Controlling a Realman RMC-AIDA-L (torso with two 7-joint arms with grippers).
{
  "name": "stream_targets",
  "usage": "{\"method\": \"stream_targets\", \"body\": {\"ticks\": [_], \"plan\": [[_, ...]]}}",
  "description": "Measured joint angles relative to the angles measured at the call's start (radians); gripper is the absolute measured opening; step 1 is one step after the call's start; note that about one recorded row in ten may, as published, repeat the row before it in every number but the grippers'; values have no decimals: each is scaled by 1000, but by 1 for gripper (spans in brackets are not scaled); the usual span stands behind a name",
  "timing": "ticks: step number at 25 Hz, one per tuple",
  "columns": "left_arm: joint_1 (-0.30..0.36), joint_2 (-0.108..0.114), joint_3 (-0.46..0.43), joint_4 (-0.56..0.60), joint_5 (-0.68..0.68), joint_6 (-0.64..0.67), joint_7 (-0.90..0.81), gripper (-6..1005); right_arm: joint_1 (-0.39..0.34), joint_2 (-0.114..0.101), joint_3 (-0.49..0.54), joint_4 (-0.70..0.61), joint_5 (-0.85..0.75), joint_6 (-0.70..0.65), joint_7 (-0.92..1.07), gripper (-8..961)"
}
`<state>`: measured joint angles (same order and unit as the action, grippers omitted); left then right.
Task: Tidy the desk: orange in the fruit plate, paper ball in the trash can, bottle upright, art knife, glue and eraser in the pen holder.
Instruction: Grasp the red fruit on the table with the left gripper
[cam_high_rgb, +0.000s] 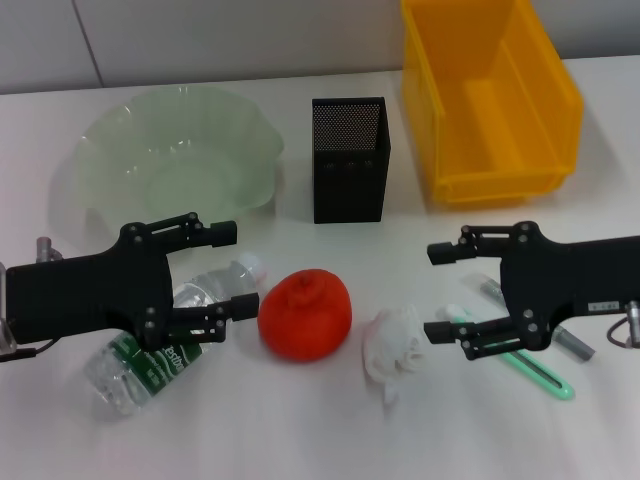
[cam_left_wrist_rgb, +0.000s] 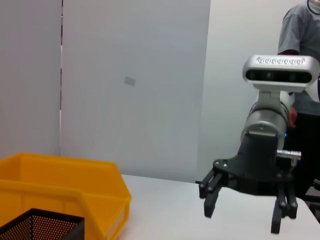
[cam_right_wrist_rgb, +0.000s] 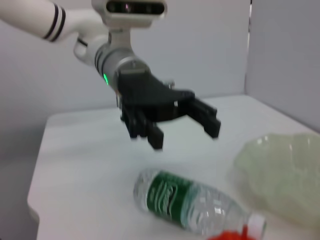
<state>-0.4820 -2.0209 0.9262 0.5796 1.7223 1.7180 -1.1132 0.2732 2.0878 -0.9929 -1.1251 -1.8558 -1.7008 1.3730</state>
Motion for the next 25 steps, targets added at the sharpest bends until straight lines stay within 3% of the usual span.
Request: {"method": "stream_targets", "body": {"ticks": [4,7,15,25], "plan": [[4,-3,0,-2,0,-3,16,818,6,-1,-11,-2,38,0,2,826],[11,-20,-1,-8,1,-17,48,816,13,-1,-16,-6,41,0,8,826],[13,-24,-1,-9,0,-49,44,812,14,-2,-22,1,41,8,12,826],[-26,-41,11,-9,14,-178,-14,808,-2,-7,33,8,31,22,11,825]]}}
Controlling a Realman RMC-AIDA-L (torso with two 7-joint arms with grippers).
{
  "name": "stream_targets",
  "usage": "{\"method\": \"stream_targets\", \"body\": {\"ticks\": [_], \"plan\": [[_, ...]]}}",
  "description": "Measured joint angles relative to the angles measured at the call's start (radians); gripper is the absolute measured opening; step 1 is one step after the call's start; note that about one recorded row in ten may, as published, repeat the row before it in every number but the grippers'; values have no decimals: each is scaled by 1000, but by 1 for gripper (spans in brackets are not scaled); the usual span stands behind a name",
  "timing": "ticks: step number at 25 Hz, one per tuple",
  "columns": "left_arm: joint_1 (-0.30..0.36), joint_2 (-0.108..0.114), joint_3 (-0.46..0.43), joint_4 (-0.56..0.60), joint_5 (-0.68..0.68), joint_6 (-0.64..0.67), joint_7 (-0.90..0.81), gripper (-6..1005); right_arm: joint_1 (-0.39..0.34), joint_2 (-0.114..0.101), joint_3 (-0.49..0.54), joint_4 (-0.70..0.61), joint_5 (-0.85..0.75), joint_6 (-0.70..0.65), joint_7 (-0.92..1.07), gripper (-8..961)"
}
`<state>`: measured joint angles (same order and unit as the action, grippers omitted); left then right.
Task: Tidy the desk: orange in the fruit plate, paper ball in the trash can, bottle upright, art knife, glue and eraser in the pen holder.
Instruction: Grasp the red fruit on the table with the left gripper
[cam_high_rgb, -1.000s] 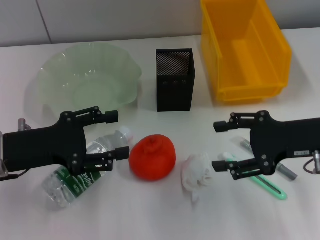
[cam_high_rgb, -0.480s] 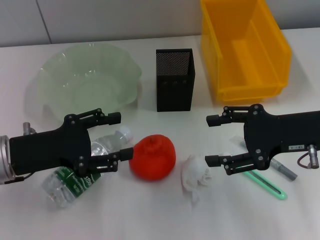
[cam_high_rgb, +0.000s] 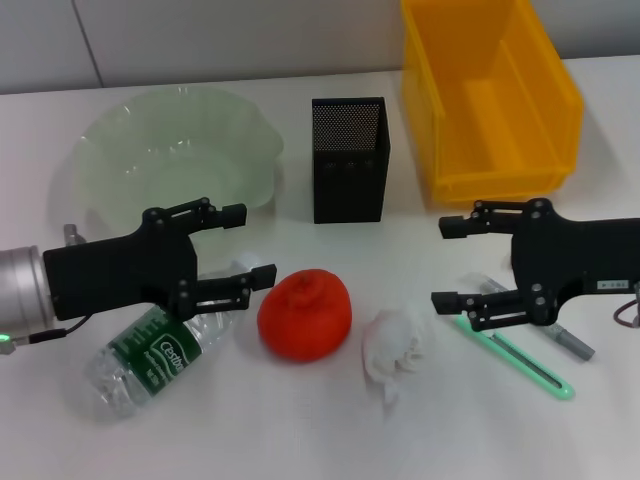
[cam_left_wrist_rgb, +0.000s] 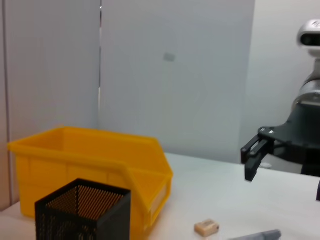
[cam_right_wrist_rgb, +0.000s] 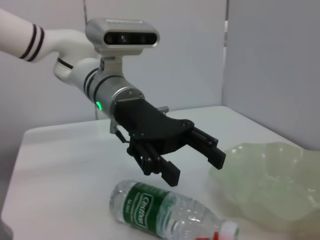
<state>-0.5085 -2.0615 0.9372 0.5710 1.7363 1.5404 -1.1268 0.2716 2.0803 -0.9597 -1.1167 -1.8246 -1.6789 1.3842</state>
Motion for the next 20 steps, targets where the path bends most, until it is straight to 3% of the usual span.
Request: {"method": "stream_targets", "body": {"ticks": [8,20], "plan": [[-4,-8,72,-30,6,-82,-1,804,-8,-1,63,-7,-15,-6,-2,825],[-27,-17,159,-112,-31,-194,8,799,-10,-2,76,-9,-26,-6,-2,825]]}}
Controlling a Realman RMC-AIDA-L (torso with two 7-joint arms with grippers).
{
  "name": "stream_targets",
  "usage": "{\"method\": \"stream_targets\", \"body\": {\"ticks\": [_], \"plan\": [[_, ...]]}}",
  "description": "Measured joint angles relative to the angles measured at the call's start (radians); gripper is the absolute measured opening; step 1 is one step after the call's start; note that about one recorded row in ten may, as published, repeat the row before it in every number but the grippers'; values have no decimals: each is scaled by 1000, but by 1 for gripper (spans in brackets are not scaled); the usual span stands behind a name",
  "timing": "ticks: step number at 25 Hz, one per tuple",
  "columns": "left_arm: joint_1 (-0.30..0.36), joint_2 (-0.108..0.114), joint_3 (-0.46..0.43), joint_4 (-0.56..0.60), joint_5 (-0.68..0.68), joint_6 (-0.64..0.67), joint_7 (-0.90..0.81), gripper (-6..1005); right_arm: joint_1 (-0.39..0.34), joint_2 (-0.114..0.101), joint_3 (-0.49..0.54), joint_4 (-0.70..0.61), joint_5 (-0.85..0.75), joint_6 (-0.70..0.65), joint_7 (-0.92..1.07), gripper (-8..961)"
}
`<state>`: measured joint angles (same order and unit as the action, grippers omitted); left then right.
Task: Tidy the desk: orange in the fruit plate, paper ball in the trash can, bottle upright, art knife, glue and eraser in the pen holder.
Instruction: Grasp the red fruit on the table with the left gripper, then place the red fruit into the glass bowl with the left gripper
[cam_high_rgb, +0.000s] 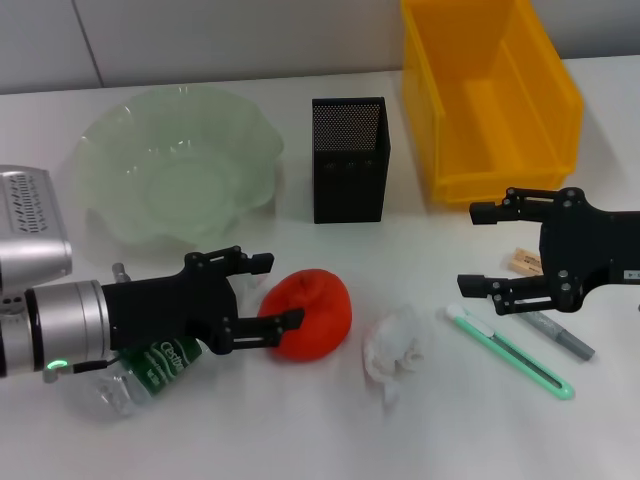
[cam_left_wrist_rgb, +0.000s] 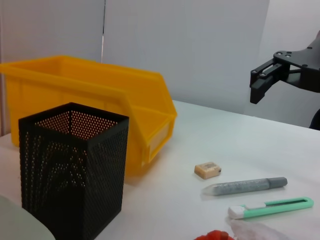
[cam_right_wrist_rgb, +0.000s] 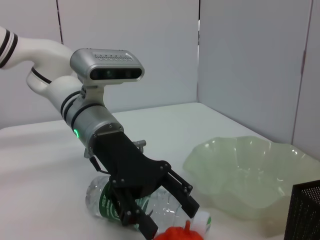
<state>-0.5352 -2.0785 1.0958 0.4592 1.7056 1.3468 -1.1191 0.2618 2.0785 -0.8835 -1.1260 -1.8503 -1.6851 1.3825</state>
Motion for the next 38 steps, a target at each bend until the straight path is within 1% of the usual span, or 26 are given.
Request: {"method": "stream_targets", "body": {"ticks": [2,3,4,6,8,9,10,17,18,22,24,26,32,38], "plan": [[0,0,7,-1,-6,-3,0,798,0,0,1,0,-1,0,0,824],[-1,0,44,-3,-33,-15,0,797,0,0,4,0,-1,0,0,824],[-1,0,44,-3,-33,-15,0,797,0,0,4,0,-1,0,0,824],[-1,0,91,-6,-66,-33,0,796,-1,0,8,0,-1,0,0,824],[-1,0,91,-6,-66,-33,0,795,-3,0,9,0,-1,0,0,824],[-2,0,132,-13,-93,-49,1,795,-3,0,9,0,-1,0,0,824],[-4,0,151,-16,-104,-58,1,794,-3,0,9,0,-1,-1,1,824],[-6,-1,168,-23,-141,-64,2,791,-9,0,9,0,-1,-1,1,824],[-10,-1,193,-29,-172,-82,0,791,-9,1,9,0,-1,-1,1,824],[-15,-1,216,-29,-180,-99,-7,789,-13,1,10,-1,-1,-2,2,824],[-25,-2,250,-30,-183,-119,-24,788,-18,2,11,-8,1,-4,3,824],[-27,-2,264,-30,-184,-121,-28,693,-19,3,11,-10,2,-6,3,824],[-26,-2,268,-23,-185,-116,-21,425,-22,3,15,-13,4,-11,4,823],[-24,-2,269,-19,-204,-113,-6,241,-24,3,25,-14,6,-13,4,823]]}}
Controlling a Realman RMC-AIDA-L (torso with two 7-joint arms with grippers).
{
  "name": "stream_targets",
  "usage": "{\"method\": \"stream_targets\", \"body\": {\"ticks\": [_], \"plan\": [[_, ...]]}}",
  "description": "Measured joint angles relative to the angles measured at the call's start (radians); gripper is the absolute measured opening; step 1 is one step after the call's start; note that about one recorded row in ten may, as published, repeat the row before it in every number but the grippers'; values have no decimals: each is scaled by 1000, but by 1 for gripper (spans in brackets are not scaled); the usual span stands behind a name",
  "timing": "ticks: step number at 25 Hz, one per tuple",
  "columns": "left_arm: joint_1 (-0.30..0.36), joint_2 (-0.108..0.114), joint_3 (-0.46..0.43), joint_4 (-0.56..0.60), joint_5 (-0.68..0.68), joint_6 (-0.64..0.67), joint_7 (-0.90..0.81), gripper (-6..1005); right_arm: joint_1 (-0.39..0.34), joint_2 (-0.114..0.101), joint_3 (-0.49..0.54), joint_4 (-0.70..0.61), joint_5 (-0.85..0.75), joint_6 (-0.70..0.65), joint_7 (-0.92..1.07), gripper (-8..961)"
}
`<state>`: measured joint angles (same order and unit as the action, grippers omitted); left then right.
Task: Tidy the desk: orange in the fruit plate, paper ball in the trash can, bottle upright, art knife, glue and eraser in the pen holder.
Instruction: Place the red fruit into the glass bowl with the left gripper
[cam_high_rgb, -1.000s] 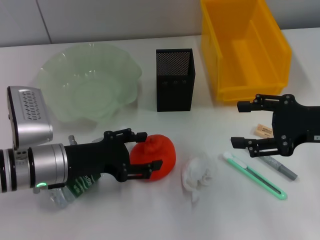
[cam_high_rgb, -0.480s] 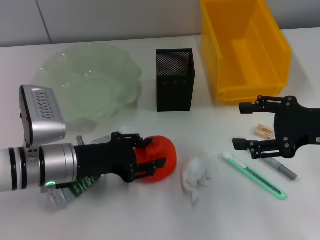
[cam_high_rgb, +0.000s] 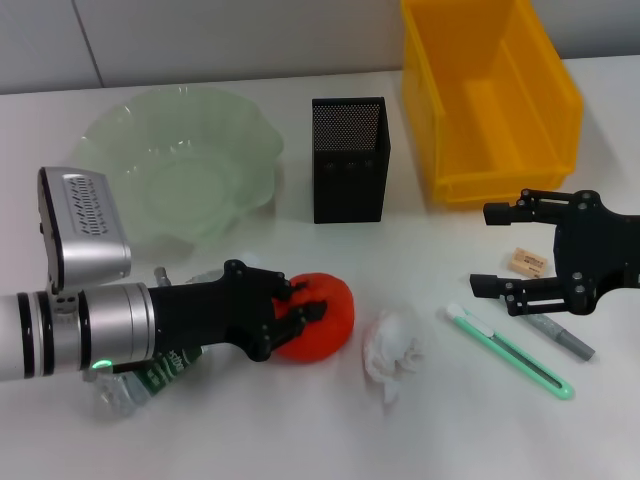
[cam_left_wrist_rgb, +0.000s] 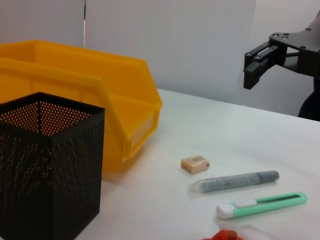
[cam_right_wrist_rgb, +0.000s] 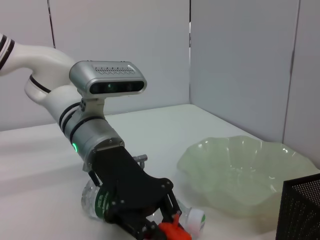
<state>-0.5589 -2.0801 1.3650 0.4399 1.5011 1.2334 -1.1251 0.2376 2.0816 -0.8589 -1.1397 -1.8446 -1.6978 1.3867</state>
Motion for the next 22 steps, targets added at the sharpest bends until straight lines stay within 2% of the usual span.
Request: {"method": "stream_targets", "body": {"ticks": [7,10,12,15,17,18,22], "plan": [[8,0,0,27,-24,47,13,179,0,0,12,0,-2,0,0,823],[37,2,-6,97,-37,80,3,153,0,0,20,5,-4,0,0,823],[37,2,-6,97,-37,80,3,144,-2,0,24,12,-6,0,0,823],[97,8,-10,211,-105,100,-2,131,-12,0,25,23,-4,2,-5,823],[97,8,-10,211,-105,100,-2,122,-13,0,25,27,-3,3,-6,823],[124,10,-18,262,-143,99,0,117,-13,0,26,31,-3,4,-7,823],[143,10,-78,299,-167,92,5,91,-13,0,26,41,-1,2,-10,823]]}}
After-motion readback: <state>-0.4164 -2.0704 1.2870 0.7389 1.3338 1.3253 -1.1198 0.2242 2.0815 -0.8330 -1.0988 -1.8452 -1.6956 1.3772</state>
